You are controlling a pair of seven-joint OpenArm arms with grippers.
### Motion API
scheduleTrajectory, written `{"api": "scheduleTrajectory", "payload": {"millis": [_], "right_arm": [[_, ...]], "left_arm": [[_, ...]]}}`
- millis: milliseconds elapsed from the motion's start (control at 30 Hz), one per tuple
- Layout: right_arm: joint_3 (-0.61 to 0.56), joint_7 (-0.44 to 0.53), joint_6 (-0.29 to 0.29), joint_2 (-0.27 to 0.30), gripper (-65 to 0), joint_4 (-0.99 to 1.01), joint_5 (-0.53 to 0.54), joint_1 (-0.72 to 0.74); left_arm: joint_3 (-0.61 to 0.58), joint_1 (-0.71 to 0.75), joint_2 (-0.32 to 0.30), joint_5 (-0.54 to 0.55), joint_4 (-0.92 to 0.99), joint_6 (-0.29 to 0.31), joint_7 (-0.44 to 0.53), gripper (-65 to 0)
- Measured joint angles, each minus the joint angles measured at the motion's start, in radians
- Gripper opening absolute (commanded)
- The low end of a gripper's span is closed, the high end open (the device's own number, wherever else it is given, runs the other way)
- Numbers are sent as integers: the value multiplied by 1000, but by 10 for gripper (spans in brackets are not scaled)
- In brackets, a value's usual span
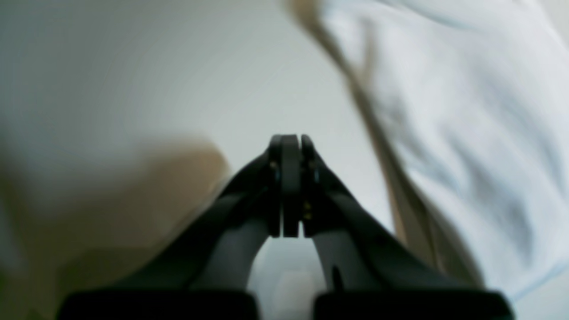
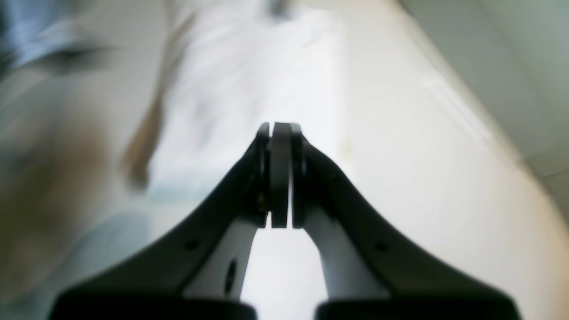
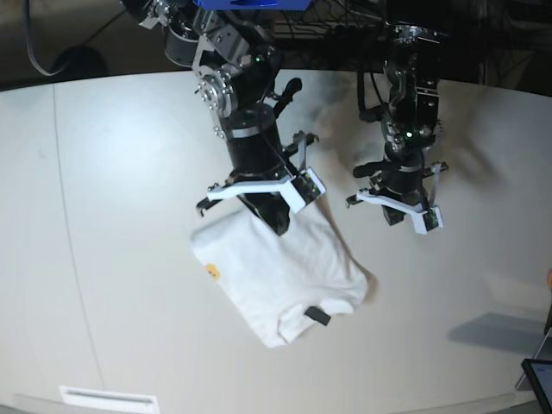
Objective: Fold the T-shirt properly
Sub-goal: 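Press both grippers onto the shirt's edges to flatten it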
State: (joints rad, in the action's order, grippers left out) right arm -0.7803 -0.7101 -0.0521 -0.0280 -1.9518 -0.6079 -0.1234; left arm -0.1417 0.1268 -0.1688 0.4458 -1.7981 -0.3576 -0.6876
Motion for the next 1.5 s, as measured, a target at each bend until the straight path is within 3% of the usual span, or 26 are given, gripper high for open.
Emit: {"api": "scheduleTrajectory", "payload": {"millis": [100, 167, 333, 467, 733, 867, 1100, 1500], "right_arm": [[48, -21, 23, -5, -646, 4, 64, 1], [77, -23, 21, 27, -646, 9, 67, 5], [85, -16, 14, 25, -646, 20, 124, 57], [85, -21, 15, 29, -646, 81, 131, 103], [86, -2, 19, 28, -646, 249, 132, 198], [102, 64, 83, 25, -646, 344, 135, 242], [281, 152, 169, 3, -646, 495, 128, 295], [331, 166, 182, -3, -647, 626, 140, 308]], "left_arm": [[20, -23, -48, 62, -11, 11, -24, -650], [31, -29, -76, 90, -46, 8, -8, -650], [35, -25, -133, 98, -54, 11, -12, -650], [44, -12, -134, 98, -56, 11, -16, -650], [169, 74, -136, 90, -63, 11, -15, -650], [203, 126, -141, 93, -87, 16, -15, -650], [206, 154, -150, 91, -104, 18, -10, -650], [204, 103, -144, 90, -101, 18, -15, -650]]}}
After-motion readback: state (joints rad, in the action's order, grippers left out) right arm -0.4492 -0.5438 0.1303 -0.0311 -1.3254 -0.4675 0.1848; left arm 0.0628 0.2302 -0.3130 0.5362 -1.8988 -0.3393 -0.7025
